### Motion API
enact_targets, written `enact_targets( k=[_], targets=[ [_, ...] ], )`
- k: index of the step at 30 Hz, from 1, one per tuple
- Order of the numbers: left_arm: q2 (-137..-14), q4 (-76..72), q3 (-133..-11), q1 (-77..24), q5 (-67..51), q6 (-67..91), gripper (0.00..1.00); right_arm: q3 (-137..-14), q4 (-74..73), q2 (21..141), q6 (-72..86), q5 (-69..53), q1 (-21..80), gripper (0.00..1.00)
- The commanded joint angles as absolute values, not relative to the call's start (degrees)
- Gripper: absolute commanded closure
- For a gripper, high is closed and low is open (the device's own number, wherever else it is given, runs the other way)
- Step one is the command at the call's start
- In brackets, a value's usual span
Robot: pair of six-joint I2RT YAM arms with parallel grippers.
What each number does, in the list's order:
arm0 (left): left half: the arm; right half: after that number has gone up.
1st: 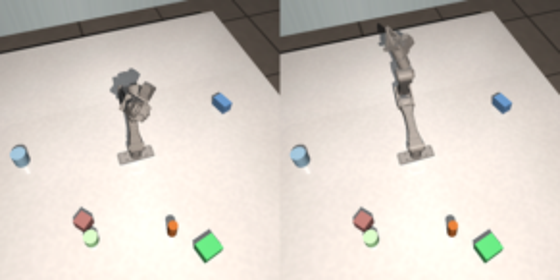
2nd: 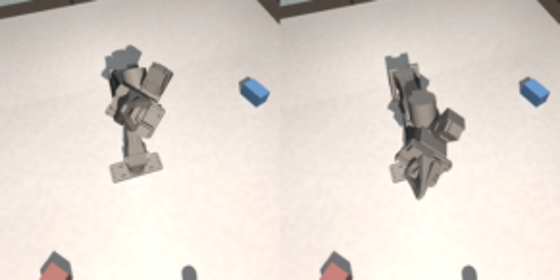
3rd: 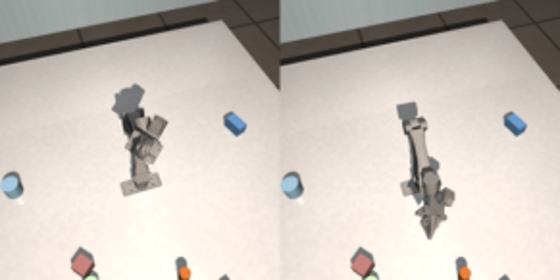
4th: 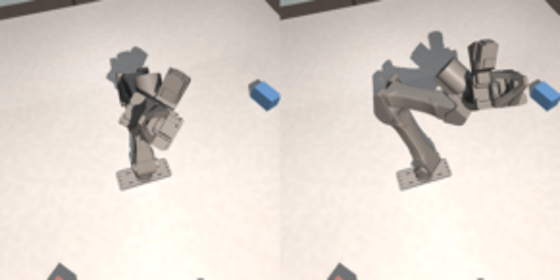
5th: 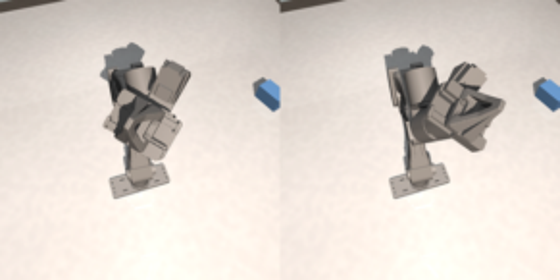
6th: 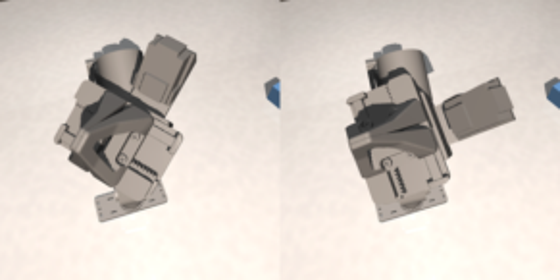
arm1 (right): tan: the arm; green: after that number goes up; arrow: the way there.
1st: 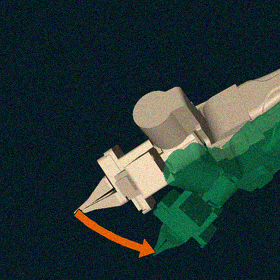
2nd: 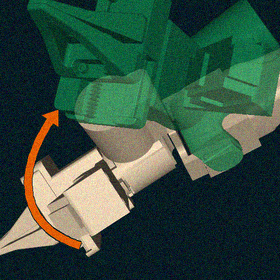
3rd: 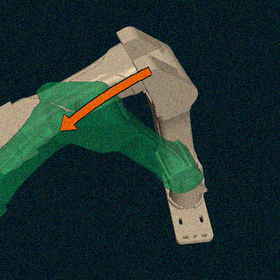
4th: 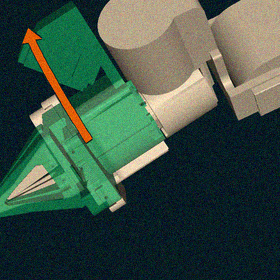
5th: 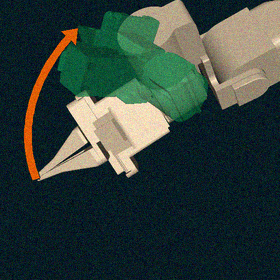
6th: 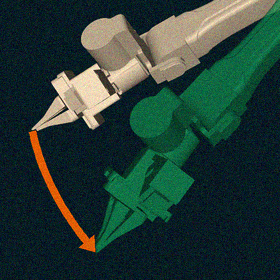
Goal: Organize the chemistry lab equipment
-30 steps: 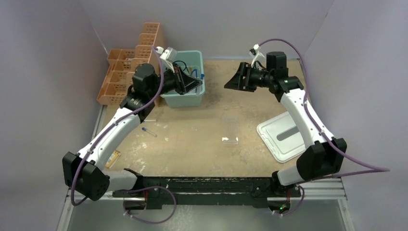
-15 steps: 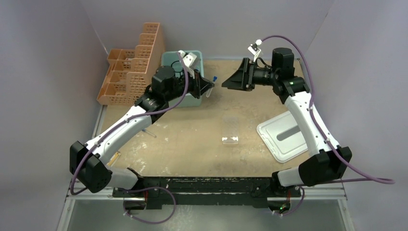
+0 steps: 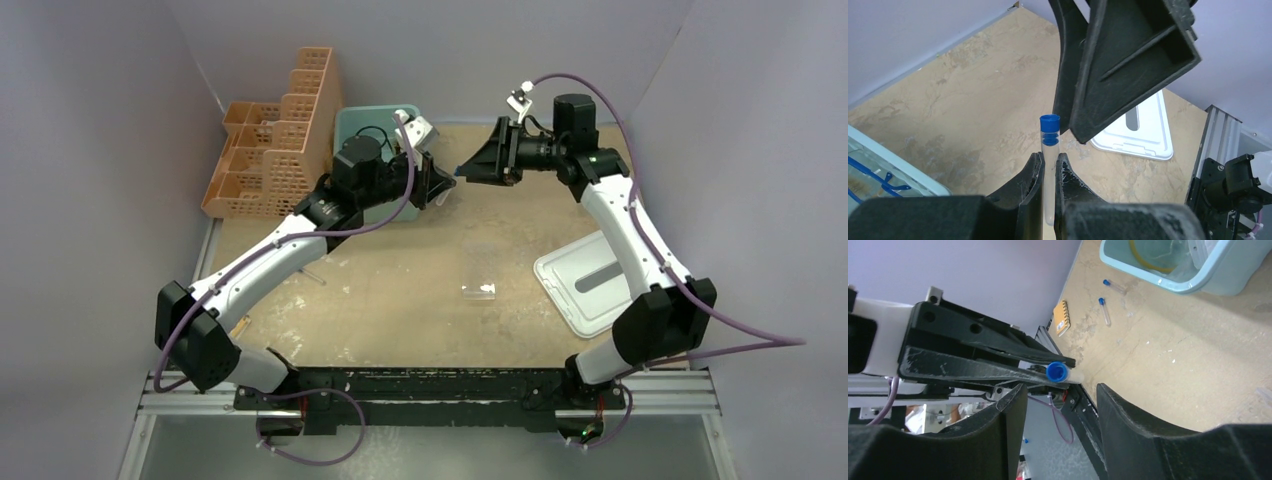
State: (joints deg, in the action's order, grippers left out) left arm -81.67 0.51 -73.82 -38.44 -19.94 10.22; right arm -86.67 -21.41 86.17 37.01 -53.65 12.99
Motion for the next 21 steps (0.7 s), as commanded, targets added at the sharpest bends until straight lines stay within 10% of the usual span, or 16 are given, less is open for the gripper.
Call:
enact_targets(
  k=[1,21],
  targets=[
    [-82.28,-0.75,-77.26,-38.89,-21.92,7.55,1.00,-89.75,-22.22,86.87,36.15,-55.43,12.88,0.46],
    [-85.23,4.90,-80.38,-38.94,-23.63,4.90,1.00,-92.55,-27.17,90.63,29.64,-58.48,12.97,0.74]
  ],
)
